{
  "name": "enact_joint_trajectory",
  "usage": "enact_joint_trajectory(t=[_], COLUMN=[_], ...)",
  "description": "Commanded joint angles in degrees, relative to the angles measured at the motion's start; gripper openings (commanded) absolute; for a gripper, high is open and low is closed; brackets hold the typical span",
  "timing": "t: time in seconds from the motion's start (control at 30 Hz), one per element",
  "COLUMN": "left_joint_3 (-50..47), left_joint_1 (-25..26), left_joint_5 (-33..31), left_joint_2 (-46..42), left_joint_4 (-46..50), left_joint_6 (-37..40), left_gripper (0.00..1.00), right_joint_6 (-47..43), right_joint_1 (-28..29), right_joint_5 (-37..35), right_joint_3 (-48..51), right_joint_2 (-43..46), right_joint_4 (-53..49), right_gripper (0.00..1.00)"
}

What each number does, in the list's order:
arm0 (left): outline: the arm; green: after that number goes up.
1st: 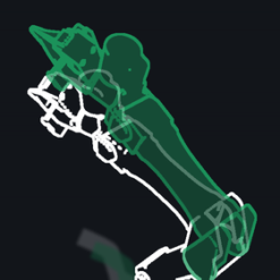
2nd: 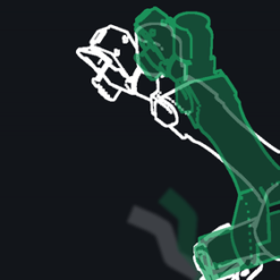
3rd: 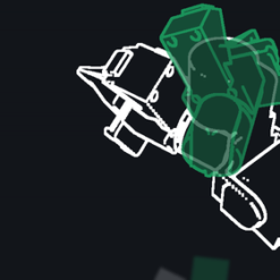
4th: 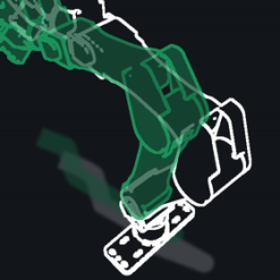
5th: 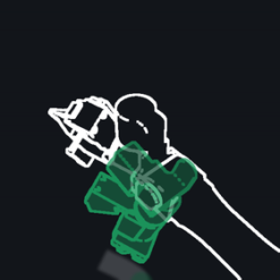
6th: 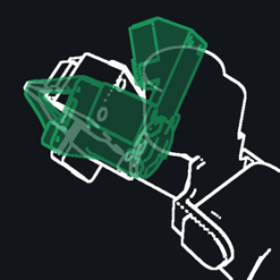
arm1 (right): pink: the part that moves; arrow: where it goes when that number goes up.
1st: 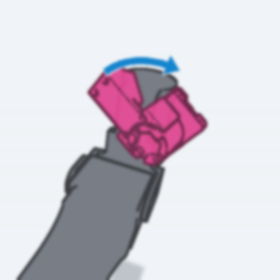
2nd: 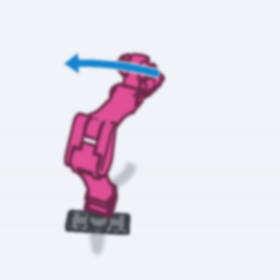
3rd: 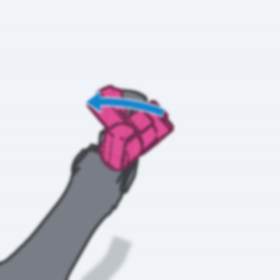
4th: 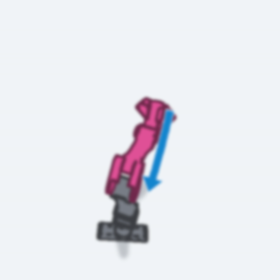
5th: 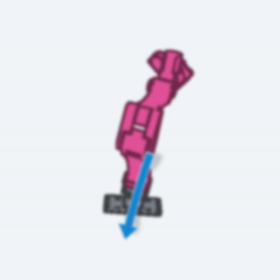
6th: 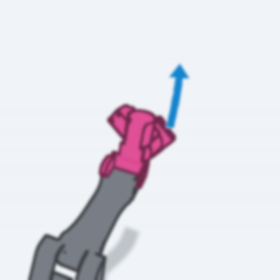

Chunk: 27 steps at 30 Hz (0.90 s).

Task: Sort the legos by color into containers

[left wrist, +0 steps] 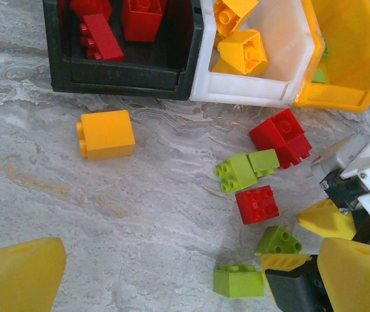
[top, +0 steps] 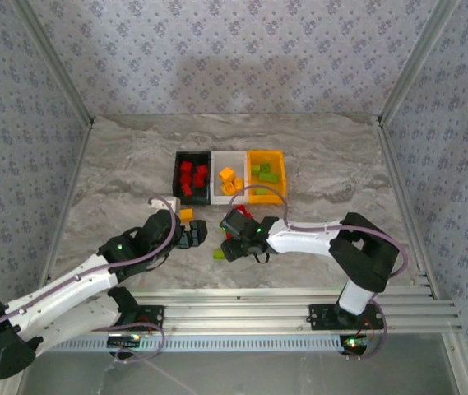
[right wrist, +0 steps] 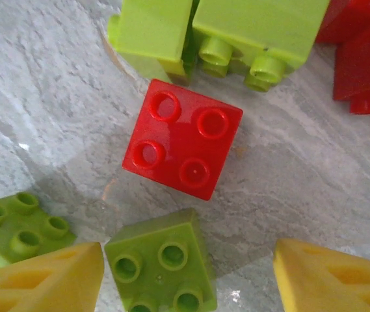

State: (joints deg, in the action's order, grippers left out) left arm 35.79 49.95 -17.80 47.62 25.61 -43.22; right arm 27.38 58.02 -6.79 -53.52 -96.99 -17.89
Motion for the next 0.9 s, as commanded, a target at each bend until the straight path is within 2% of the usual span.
enact_joint_trajectory(t=[0.0,0.23,0.47,0.53,0.67,0.87], left_joint_3=[0.92,0.68,-0.37,-0.93,-1.91,-2.89], left_joint_1=[-0.01,-0.12,-0.04,-0.12,-0.12,0.02], left_joint_5=[-1.93,-2.08,-1.20,-0.34,0.97,2.72], left_joint_2=[-0.88,-0.90,-0.71,-0.21,0.83,1.73], left_joint_4=[1.49,1.68,0.58,-0.24,-1.92,-2.66], left_joint_6=[-0.70,-0.64,0.46,0.77,0.77,0.49], left_gripper=[0.99,1.00,0.99,0.99,0.99,0.99], right_joint_6=[1.07,3.64,3.91,2.71,2.10,2.58], right_joint_1=[0.25,-1.11,-2.84,-4.97,-14.02,-23.56], right_joint_5=[-2.06,-2.74,-5.48,-6.58,-5.52,-4.99], right_joint_3=[-1.20,2.83,4.98,3.66,-1.61,-13.75], right_joint_2=[-1.22,2.43,13.99,17.25,18.68,7.02], right_joint_4=[-3.59,-3.17,-4.86,-6.12,-5.87,-6.60], right_gripper=[0.63,0.41,0.34,0.33,0.33,0.33])
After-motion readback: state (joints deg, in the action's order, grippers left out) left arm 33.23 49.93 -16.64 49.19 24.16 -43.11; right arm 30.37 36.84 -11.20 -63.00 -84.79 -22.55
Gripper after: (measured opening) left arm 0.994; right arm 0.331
